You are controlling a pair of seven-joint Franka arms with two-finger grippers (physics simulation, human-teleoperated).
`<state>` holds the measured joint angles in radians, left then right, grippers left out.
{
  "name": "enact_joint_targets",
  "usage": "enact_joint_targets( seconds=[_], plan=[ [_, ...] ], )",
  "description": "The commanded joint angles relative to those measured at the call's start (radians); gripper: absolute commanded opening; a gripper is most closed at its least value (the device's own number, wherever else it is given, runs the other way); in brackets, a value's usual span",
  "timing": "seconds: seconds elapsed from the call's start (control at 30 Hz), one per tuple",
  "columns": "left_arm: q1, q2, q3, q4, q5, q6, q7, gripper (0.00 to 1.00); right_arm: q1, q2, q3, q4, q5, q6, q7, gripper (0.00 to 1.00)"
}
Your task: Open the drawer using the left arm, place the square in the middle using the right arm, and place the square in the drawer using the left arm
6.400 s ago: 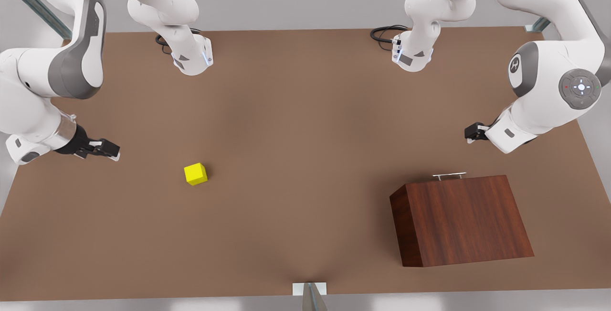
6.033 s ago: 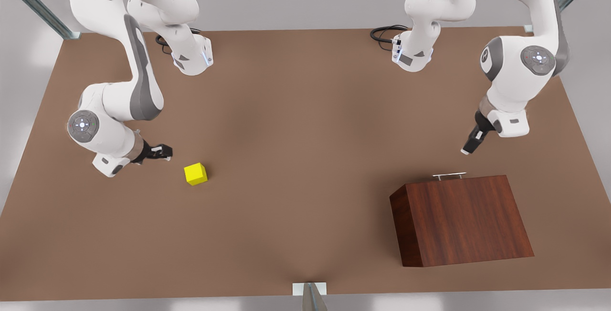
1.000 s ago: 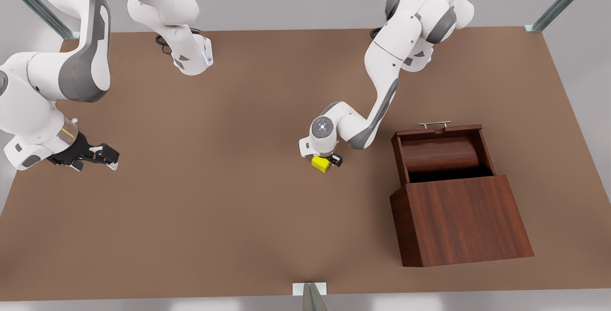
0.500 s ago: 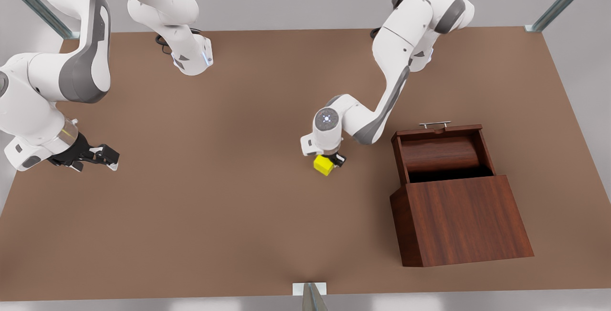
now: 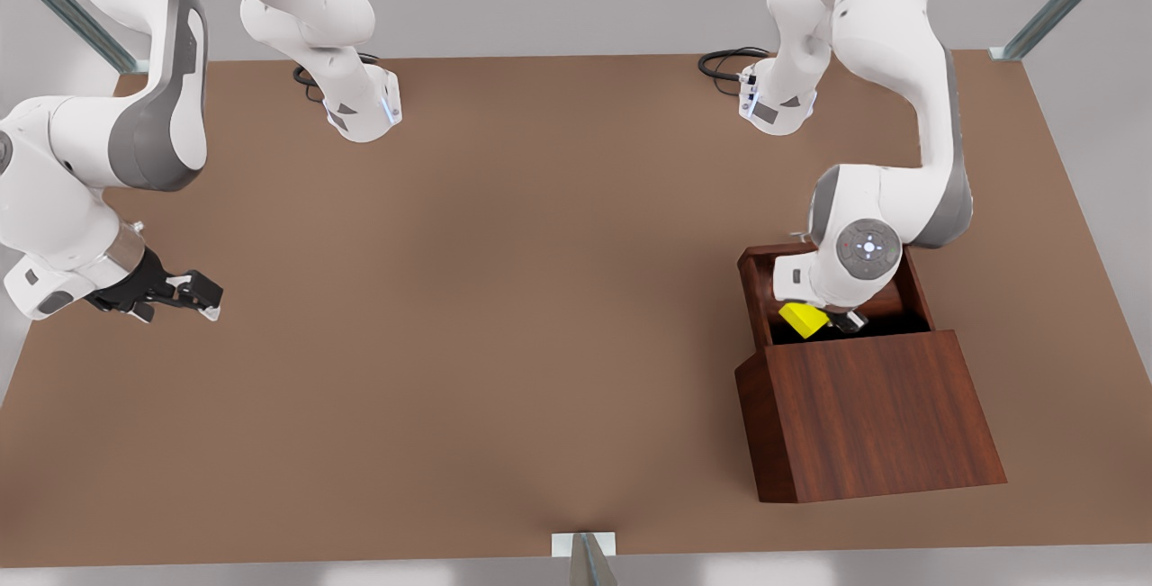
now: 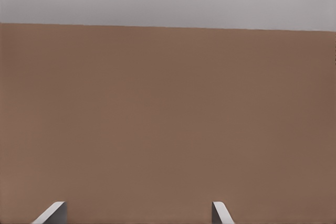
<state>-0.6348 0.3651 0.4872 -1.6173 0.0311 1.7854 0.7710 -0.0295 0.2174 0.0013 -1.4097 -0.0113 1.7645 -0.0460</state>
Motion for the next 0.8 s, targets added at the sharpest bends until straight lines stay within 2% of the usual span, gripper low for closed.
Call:
enact_joint_targets(
  seconds=[0.0, 0.17, 0.2, 0.43, 0.57, 0.6, 0.67, 0.77],
  plan=[
    [0.0, 0.0, 0.011, -0.006, -0.04, -0.001, 0.027, 0.65, 0.002, 0.0, 0.0, 0.0, -0.001, 0.001, 0.0, 1.0],
    [0.0, 0.014, 0.042, -0.044, -0.04, -0.038, 0.106, 0.68, 0.002, 0.0, 0.0, 0.0, 0.001, 0.001, 0.0, 1.0],
    [-0.002, 0.018, 0.042, -0.044, -0.04, -0.041, 0.106, 1.0, 0.002, 0.0, -0.001, 0.0, 0.001, 0.001, 0.0, 1.0],
    [-0.008, 0.035, 0.036, -0.03, -0.04, -0.083, 0.088, 1.0, 0.002, 0.002, 0.0, 0.0, 0.002, 0.001, 0.0, 1.0],
    [-0.009, 0.025, 0.031, 0.071, -0.043, -0.083, -0.327, 1.0, 0.002, 0.004, 0.0, 0.0, 0.002, 0.003, 0.0, 1.0],
    [0.018, -0.009, -0.027, 0.08, -0.043, -0.075, -0.511, 1.0, 0.002, 0.004, 0.0, 0.0, 0.001, 0.001, 0.0, 1.0],
    [0.254, -0.014, -0.297, 0.188, -0.028, -0.077, -0.763, 1.0, 0.002, 0.004, 0.0, 0.0, 0.001, 0.001, 0.0, 1.0],
    [0.412, -0.029, -0.452, 0.217, -0.001, -0.052, -0.766, 1.0, 0.002, 0.002, 0.0, 0.0, 0.001, 0.001, 0.0, 1.0]
  ],
)
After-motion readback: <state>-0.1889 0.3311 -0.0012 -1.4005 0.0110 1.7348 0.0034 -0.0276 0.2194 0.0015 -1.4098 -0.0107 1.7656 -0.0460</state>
